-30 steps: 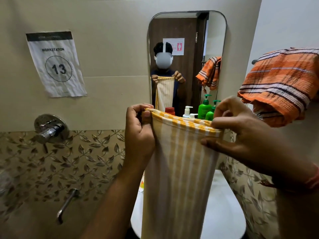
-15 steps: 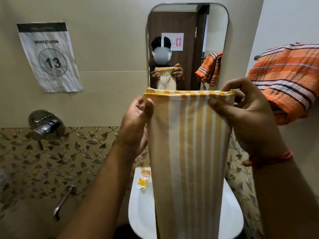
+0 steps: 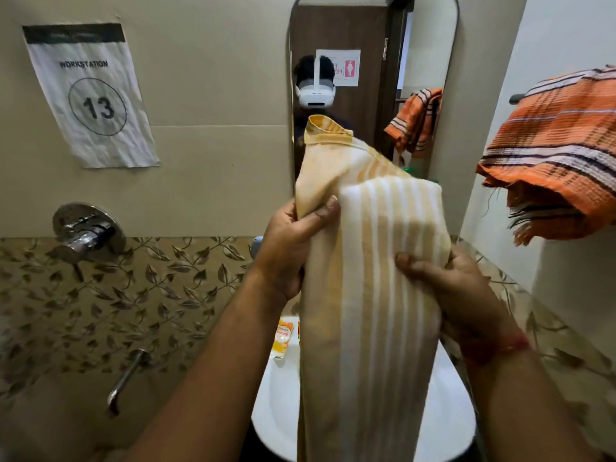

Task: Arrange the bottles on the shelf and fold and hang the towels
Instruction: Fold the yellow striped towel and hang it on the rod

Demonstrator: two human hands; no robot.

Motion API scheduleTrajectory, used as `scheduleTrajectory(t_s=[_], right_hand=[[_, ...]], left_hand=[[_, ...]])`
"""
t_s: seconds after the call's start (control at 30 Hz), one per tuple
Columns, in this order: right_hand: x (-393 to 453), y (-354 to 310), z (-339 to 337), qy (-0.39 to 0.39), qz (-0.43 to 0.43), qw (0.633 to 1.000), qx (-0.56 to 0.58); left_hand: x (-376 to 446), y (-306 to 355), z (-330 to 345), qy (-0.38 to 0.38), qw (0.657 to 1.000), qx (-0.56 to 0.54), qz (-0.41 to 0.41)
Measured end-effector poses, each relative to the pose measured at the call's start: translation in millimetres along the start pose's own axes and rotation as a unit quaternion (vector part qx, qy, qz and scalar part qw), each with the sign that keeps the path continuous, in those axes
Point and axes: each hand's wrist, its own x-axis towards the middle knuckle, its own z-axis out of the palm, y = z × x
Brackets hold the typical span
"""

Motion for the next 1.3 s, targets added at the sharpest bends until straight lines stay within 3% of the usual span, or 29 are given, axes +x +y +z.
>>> scheduleTrajectory(t_s=[0.1,0.17,0.3,0.4,0.5,0.6,0.7,0.8,0.9,1.0,1.07,1.13,1.3], right_hand=[[14,-15,13,0.012,-0.025,1.0,0.013],[24,-22,15,0.002,0.0,1.0,0.029],[20,-7,0,-0.097,0.021,0.98,0.17],[-5,17,-5,-0.124,0.054,0.984,0.118],[-15,17,3,-0.085,0.014,0.995,0.05],[0,1,15,-0.014,-0.03,0.998,0.049],[13,-13,14,0.012,0.036,0.992,0.119],[5,-7,-3,-0.087,0.092,0.969,0.211],[-12,12,-9,-0.122,0.092,0.971,0.181],[-14,15,-8,-0.101,0.065,0.975,0.188],[-9,5,-6,-0.046,0.033,0.969,0.241],[-6,5,-4,-0.044,0.016,0.958,0.282],[-10,23,2,-0.007,0.039,0.998,0.047]], left_hand=[[-17,-13,-19,-0.075,0.989,-0.038,-0.119],[-32,-26,-26,-0.094,0.984,-0.048,-0.145],[-21,-25,-25,-0.058,0.997,0.0,-0.042],[-7,-13,-21,-0.037,0.999,0.036,-0.004],[-4,-10,-15,-0.037,0.999,0.032,-0.003],[-23,-16,-22,-0.077,0.992,-0.048,-0.087],[-42,-24,-34,-0.101,0.985,-0.054,-0.126],[-35,-24,-34,-0.048,0.997,0.003,-0.053],[-28,-21,-24,-0.015,0.999,0.027,-0.007],[-26,-19,-13,0.015,0.999,0.033,0.007],[-22,-19,-11,0.041,0.999,0.021,0.009],[-19,-20,-12,0.062,0.998,0.018,0.005],[-18,-28,-23,0.05,0.991,0.12,-0.017]])
